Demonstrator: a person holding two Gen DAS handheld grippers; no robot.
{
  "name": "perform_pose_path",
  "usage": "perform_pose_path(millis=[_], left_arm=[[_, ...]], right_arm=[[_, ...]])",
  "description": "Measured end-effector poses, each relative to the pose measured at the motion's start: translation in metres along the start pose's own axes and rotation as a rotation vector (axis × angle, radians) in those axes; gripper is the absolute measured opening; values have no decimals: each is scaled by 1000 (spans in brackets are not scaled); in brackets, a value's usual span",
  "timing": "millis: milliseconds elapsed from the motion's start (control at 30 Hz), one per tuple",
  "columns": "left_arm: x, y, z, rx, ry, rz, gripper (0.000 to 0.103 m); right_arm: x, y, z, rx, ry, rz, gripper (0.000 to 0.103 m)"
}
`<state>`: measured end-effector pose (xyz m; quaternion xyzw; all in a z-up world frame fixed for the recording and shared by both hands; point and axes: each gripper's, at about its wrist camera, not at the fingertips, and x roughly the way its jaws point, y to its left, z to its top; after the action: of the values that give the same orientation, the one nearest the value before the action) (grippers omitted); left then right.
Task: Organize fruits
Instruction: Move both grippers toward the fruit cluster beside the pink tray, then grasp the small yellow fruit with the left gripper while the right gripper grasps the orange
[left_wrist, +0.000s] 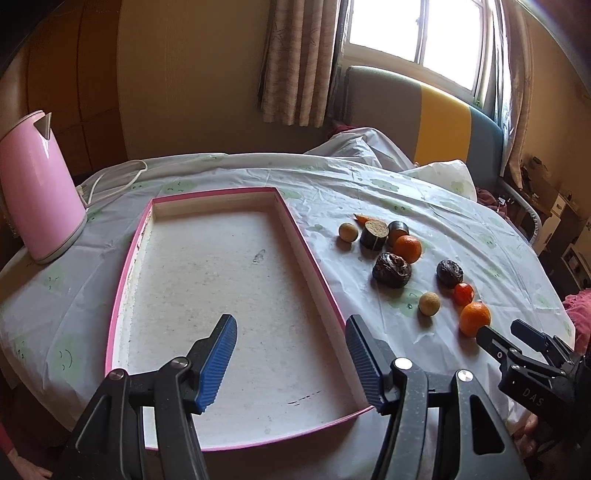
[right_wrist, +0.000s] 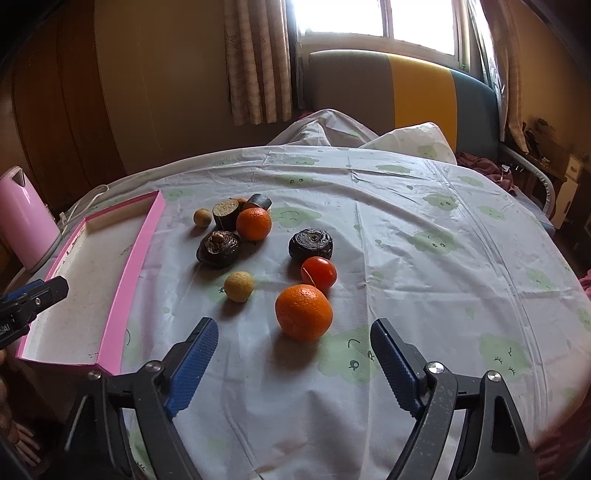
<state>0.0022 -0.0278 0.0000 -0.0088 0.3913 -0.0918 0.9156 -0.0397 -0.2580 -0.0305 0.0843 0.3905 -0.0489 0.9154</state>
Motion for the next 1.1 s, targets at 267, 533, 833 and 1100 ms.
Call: perform_pose_path(millis=[267,533,833,1100], left_arm=[[3,-10,-3,26,19,-62,67],[5,-28,3,92,25,-122,80],[39,-67,22,142,131,-214,64],[90,-109,25,167,267,-287,44]], right_arm=[[8,-16,-1,30,24,19,69],[34,-11,8,-8,61,13,64],[34,-23,6,28,60,33,37],[33,-34,6,35,53,20,37]])
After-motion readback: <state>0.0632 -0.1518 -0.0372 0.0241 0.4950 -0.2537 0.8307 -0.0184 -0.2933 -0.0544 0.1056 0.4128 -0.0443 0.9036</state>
